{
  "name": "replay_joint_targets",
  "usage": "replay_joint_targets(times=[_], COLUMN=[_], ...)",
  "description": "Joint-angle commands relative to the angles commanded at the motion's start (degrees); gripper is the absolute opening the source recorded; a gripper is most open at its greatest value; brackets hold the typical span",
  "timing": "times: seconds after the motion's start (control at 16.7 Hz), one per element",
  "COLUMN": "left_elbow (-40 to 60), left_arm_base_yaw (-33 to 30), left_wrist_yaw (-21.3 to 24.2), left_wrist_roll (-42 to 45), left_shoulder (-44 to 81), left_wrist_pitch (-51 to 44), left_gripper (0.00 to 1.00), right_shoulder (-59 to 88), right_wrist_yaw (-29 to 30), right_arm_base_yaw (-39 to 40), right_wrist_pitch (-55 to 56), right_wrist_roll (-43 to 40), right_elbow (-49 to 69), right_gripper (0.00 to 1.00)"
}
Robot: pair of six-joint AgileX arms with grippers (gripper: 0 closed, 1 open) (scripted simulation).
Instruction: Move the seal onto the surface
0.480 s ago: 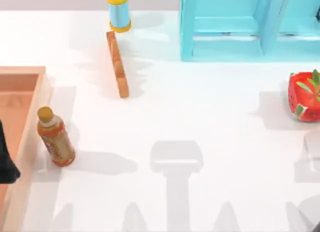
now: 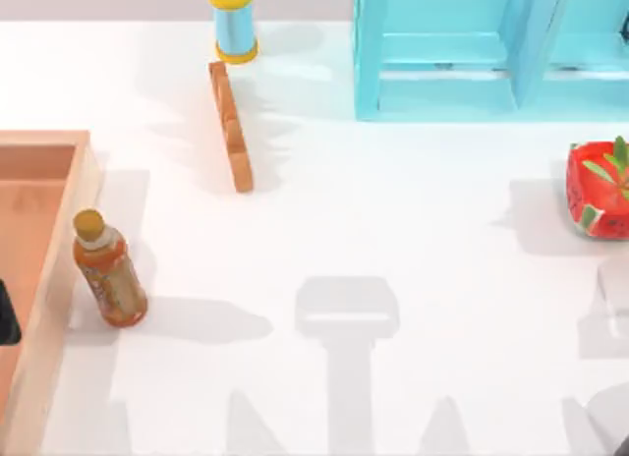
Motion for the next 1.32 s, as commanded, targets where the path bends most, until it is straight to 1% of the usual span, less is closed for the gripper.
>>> replay_joint_targets(times=[0.18,0.6,0.84,1.08,1.32], left_elbow=[10.42,38.38,51.36,59.04,60.20], left_arm_base_yaw=[2.83,10.38,13.82,15.84,16.15], left_wrist_yaw=[-0.03,-0.14,-0.15,-0.12,-0.11], left_wrist_roll=[2.98,10.98,14.69,16.89,17.23], left_shoulder=[13.31,50.17,68.06,78.40,79.87], left_wrist_pitch=[-10.01,-36.88,-49.34,-56.71,-57.85], left_gripper=[1.00,1.00,1.00,1.00,1.00], right_shoulder=[0.00,0.00,0.00,0.00,0.00], right_wrist_yaw=[0.00,0.00,0.00,0.00,0.00], right_arm_base_yaw=[0.00,0.00,0.00,0.00,0.00], right_wrist_pitch=[0.00,0.00,0.00,0.00,0.00], right_wrist_roll=[0.00,0.00,0.00,0.00,0.00], right_elbow=[0.00,0.00,0.00,0.00,0.00], right_gripper=[1.00,1.00,1.00,1.00,1.00])
